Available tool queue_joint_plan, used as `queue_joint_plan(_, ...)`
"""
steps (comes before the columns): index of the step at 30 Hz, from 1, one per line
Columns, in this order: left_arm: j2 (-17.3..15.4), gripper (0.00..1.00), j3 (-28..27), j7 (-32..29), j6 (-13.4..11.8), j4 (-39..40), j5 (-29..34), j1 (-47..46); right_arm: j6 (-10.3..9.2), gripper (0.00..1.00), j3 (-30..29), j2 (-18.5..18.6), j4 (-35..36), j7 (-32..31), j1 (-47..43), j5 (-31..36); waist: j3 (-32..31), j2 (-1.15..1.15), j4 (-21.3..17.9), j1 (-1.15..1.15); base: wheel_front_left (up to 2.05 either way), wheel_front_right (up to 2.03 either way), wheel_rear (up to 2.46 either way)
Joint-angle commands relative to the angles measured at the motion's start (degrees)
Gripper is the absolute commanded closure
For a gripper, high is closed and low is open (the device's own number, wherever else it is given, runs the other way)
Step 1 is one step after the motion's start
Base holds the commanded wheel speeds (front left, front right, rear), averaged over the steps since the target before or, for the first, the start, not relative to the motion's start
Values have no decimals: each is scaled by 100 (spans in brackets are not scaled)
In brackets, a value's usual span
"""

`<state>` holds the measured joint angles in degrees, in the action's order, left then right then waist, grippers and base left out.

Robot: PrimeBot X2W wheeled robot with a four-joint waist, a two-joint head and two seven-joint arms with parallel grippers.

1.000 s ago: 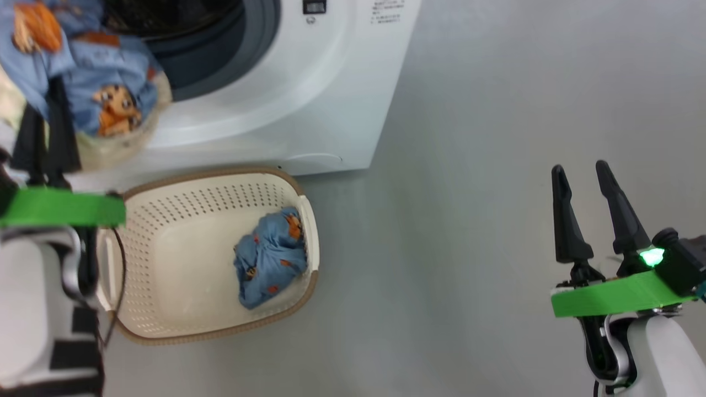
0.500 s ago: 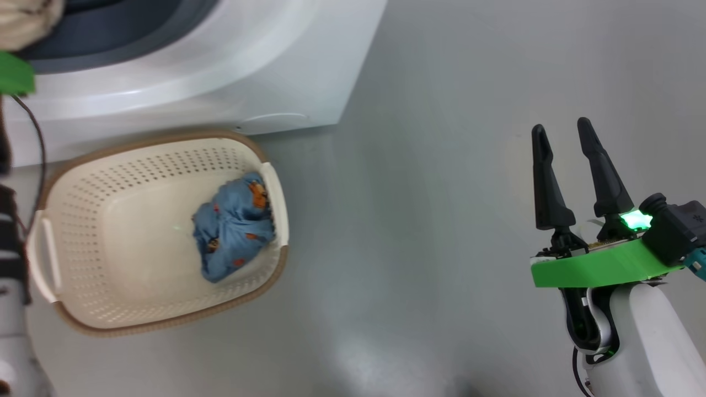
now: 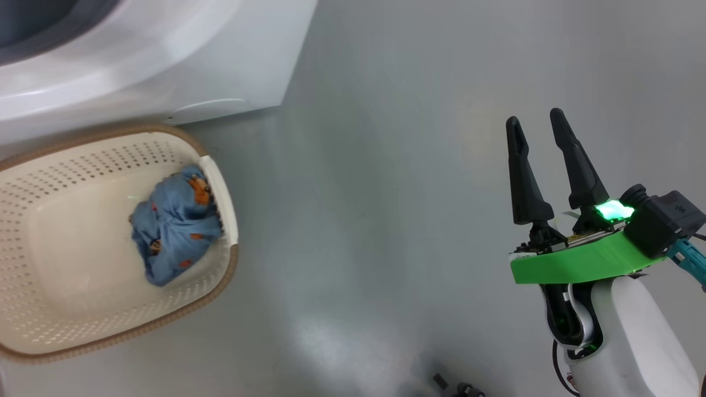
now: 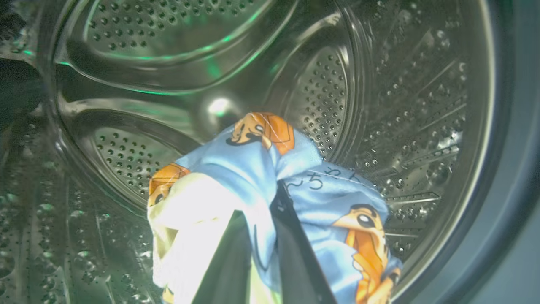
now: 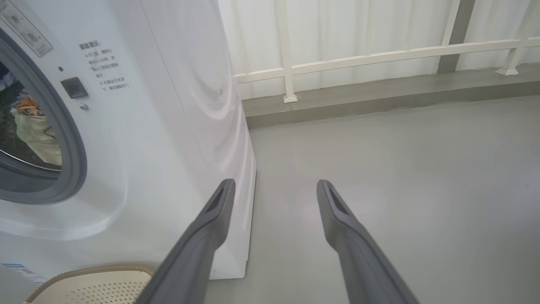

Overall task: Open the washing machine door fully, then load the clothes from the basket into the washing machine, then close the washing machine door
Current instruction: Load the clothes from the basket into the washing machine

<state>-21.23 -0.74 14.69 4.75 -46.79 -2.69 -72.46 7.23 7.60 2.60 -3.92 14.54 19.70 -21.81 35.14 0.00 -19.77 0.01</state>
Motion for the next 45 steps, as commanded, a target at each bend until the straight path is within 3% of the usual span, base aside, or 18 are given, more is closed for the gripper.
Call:
queue_joint_plan(1, -315, 0, -64, 30, -66, 81, 50, -89, 25, 0, 145, 30, 160, 46, 16, -72, 80, 0, -130, -1, 0, 0, 0)
queue_joint_plan(11, -335, 0, -226, 30, -128, 16, -87, 18, 25, 0, 107, 29, 140, 46, -15, -111, -1, 0, -126, -1, 0, 0, 0)
queue_joint_plan(22, -232, 0, -352, 30, -122, 457, -135, 537, 25, 0, 70, 28, 110, 46, -6, -37, -203, 0, 23, -1, 0, 0, 0)
queue_joint_plan(34, 189, 0, -663, 30, -68, 1175, -221, 1784, 25, 0, -101, 45, 64, 46, -138, 191, -678, 0, 294, -1, 0, 0, 0)
queue_joint_plan(45, 127, 0, -657, 30, 46, 779, -80, 1668, 25, 0, -14, 114, 85, 46, -212, 179, -793, 0, 219, -1, 0, 0, 0)
